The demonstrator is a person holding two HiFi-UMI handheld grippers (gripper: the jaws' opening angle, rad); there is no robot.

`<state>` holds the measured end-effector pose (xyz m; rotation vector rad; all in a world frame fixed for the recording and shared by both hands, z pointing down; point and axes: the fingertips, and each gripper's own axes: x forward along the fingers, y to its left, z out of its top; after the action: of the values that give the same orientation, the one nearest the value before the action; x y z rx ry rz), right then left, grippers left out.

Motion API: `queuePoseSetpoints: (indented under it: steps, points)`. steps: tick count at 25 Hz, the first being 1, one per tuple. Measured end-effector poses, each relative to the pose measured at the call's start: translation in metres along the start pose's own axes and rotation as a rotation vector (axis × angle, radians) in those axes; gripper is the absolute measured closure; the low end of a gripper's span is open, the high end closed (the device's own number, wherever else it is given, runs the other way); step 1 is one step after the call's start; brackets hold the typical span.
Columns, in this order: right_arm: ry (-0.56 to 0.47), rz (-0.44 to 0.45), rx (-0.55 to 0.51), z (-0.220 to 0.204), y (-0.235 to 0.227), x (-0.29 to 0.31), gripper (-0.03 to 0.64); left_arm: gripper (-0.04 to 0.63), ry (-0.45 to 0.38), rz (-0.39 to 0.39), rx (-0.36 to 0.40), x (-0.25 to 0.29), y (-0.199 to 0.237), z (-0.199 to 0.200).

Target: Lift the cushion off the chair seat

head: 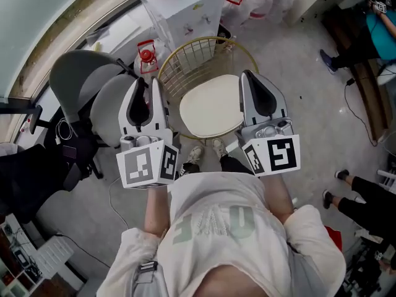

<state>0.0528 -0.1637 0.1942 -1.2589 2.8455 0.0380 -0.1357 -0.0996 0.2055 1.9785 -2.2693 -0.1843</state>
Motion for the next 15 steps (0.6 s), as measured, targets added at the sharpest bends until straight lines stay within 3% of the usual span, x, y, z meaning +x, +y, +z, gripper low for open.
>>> queuePoseSetpoints:
  steps: [2, 7, 11, 15]
  points:
    - [0.014, 0.030, 0.003, -0.006, 0.007, 0.003, 0.603, 0.482, 0.033, 0.007, 0.000, -0.003, 0.006, -0.010]
    - [0.054, 0.086, 0.013, -0.018, 0.017, 0.011, 0.603, 0.330, 0.121, 0.010, -0.052, 0.000, 0.013, -0.036]
    - [0.104, 0.131, 0.026, -0.037, 0.022, 0.014, 0.603, 0.311, 0.241, 0.005, -0.100, 0.000, 0.016, -0.081]
    - [0.173, 0.169, 0.044, -0.075, 0.022, 0.016, 0.603, 0.313, 0.379, 0.016, -0.210, 0.002, 0.025, -0.158]
